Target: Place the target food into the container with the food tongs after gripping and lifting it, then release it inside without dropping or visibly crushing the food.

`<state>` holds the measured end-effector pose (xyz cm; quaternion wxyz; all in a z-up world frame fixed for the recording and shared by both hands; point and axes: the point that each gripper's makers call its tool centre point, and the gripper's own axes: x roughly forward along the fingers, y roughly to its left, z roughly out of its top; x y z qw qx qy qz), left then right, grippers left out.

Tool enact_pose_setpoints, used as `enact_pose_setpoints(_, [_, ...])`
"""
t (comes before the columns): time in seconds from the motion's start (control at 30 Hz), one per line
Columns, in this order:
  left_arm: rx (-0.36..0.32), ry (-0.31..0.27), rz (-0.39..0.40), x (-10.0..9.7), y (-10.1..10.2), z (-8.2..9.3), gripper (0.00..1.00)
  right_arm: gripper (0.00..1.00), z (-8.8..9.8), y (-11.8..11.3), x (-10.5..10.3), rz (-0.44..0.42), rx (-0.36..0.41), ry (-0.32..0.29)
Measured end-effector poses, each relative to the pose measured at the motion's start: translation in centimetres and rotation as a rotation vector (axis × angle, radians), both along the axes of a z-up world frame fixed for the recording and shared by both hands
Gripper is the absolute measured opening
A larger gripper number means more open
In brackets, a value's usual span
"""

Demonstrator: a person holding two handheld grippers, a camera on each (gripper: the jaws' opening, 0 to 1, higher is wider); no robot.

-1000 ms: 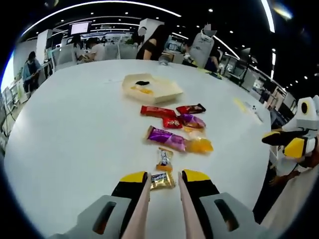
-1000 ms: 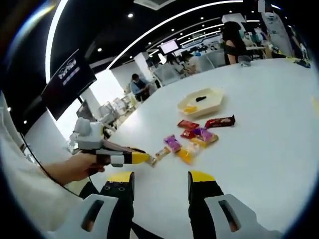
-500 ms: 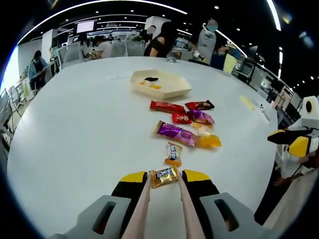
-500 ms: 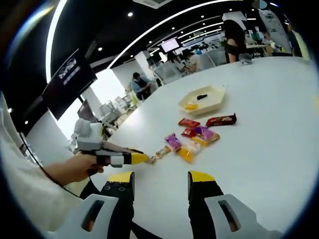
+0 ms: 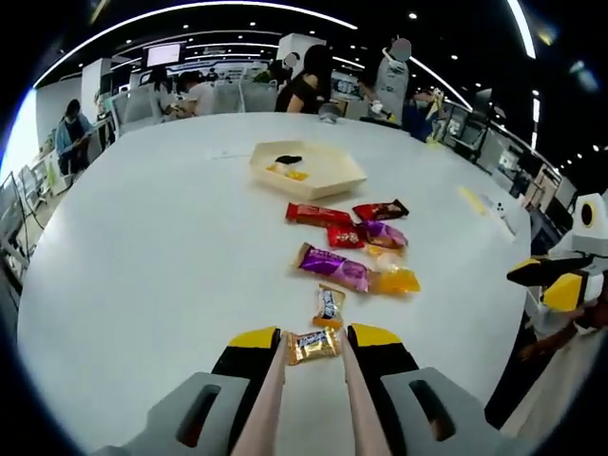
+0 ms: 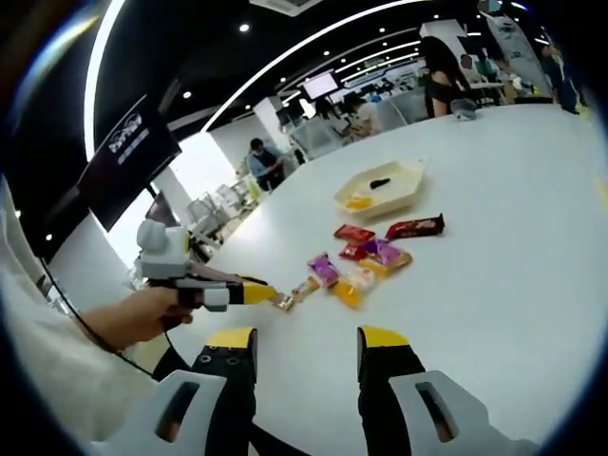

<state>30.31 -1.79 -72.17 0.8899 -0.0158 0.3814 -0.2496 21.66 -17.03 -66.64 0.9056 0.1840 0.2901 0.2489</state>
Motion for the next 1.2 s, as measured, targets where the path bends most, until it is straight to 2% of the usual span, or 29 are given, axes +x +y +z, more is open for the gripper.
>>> enact_pose_setpoints(0.17, [-0.005,0.026,0.062,0.2,0.1,-0.9,0.27,0.41,0.2,-0.4,0.1,-0.001,0.0,0.002])
enact_pose_setpoints(0.43, [0.031,0.004,0.058,0.1,-0.6,-1.2,0.27,0.4,0.2,-1.1,0.2,0.007,-0.004,0.014])
enact_pose_setpoints(0.7, [0.106,-0.049,-0.008,0.4,-1.6,-1.3,0.24,0.39,-0.2,-1.7,0.1,0.025,-0.007,0.027])
enact_pose_setpoints(0.93, [0.155,-0.09,-0.058,0.7,-1.2,-1.5,0.2,0.37,0.0,-2.5,0.6,0.015,0.012,0.012])
enact_pose_setpoints(1.03, [0.171,-0.098,-0.076,0.6,-1.1,-1.6,0.19,0.37,0.1,-2.7,0.6,0.007,0.022,0.007])
enact_pose_setpoints(1.1, [0.197,-0.104,-0.119,0.5,-1.2,-1.6,0.18,0.36,0.2,-3.0,0.6,-0.002,0.031,0.004])
enact_pose_setpoints(1.2, [0.184,-0.085,-0.135,0.3,-1.2,-1.7,0.16,0.36,0.3,-3.4,0.7,-0.021,0.046,-0.001])
